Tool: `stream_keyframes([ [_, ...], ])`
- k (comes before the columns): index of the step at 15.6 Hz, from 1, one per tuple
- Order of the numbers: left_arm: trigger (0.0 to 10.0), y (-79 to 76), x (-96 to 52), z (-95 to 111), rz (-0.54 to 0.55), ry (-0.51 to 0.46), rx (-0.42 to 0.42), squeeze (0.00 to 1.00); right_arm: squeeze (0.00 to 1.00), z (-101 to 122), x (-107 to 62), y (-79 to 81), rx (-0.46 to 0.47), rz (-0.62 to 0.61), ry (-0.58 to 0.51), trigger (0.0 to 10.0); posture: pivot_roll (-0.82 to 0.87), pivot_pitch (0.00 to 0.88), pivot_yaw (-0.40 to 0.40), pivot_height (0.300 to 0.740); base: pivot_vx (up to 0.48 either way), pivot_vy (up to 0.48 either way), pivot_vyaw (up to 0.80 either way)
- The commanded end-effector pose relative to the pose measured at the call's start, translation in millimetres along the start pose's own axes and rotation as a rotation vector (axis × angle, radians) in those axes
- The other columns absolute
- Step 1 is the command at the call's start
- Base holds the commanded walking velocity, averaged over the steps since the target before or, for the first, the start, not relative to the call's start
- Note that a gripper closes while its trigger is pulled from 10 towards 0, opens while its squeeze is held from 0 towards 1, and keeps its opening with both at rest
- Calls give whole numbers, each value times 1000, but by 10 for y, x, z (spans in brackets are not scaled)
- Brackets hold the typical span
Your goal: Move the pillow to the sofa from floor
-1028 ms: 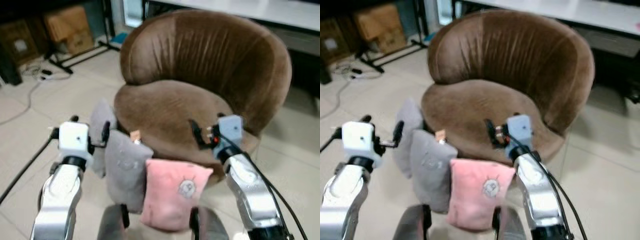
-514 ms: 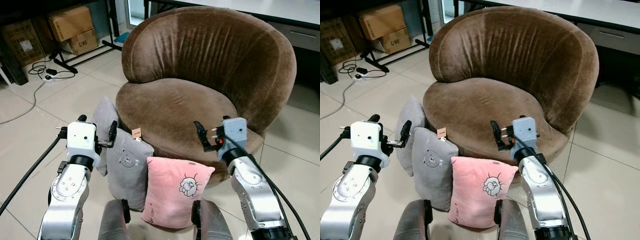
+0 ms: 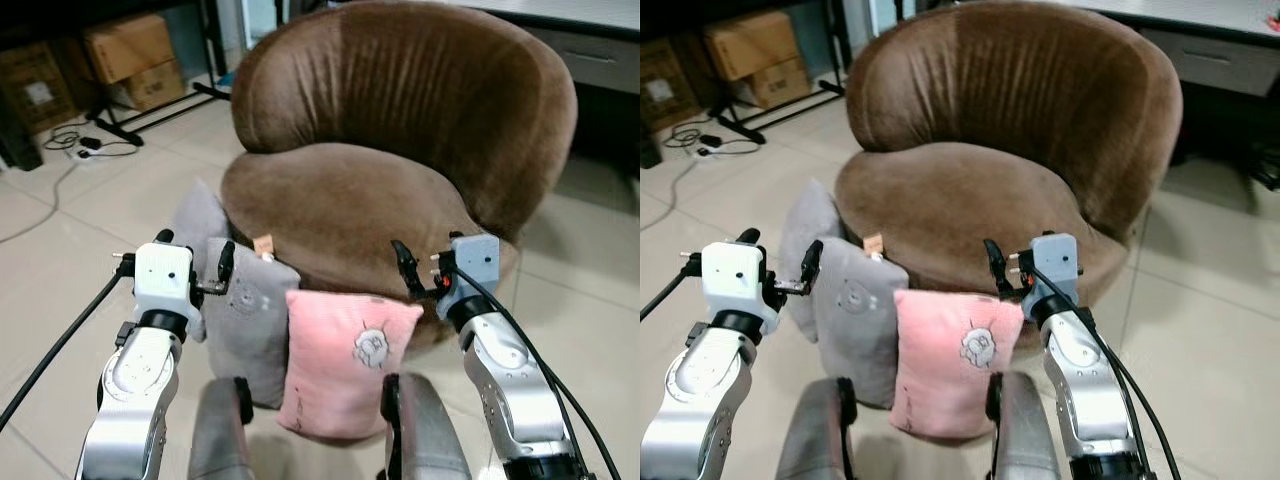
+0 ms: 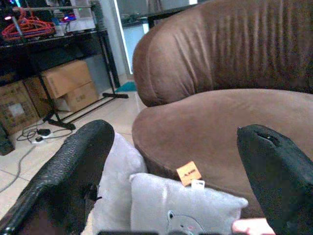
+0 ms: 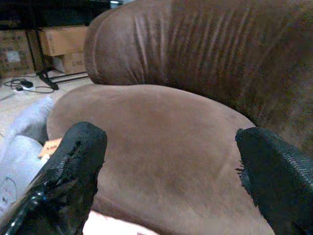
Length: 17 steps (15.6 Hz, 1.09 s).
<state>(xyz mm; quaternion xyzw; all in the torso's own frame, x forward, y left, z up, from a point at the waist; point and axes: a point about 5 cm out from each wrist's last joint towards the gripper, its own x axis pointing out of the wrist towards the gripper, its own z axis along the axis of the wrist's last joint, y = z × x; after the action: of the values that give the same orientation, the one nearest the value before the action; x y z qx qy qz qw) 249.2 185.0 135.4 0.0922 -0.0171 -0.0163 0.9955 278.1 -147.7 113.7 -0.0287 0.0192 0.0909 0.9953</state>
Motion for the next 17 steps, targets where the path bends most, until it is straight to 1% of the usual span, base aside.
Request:
stream_keyframes([
  [1,10000,-9,9,10,0,-3,18,0,0,14,8,8,-7,7,-1,10000,-45,0,9,481,0,0,0],
  [3,10000,-16,9,10,0,-5,23,0,0,12,6,5,-8,6,-1,10000,-45,0,7,481,0,0,0],
  [5,10000,-21,7,9,2,-7,29,0,0,23,21,19,-62,13,-6,10000,-40,0,0,481,0,-397,0],
  [7,10000,-14,5,10,5,-7,33,0,0,25,37,22,-66,14,-6,10000,-37,0,-2,481,0,-444,800],
  [8,10000,-6,0,10,10,-7,35,0,0,25,45,25,-62,16,-6,10000,-32,0,-7,481,0,-442,800],
  [9,10000,-2,-3,10,12,-7,37,0,0,23,50,25,-47,15,-7,10000,-32,0,-7,481,0,-450,0],
  [13,10000,16,-7,5,16,-8,45,0,0,15,66,7,-37,-4,-4,10000,-28,0,-6,481,0,-444,0],
  [14,10000,22,-3,7,17,-8,46,0,0,7,79,11,-5,4,0,10000,-27,0,-4,481,0,-442,0],
  [15,10000,25,-3,8,18,-9,49,0,0,7,83,6,-2,1,2,10000,-27,0,-3,481,0,-435,0],
  [17,10000,43,1,4,28,-7,26,0,0,10,85,2,13,-1,-3,10000,-27,0,1,481,0,0,0],
])
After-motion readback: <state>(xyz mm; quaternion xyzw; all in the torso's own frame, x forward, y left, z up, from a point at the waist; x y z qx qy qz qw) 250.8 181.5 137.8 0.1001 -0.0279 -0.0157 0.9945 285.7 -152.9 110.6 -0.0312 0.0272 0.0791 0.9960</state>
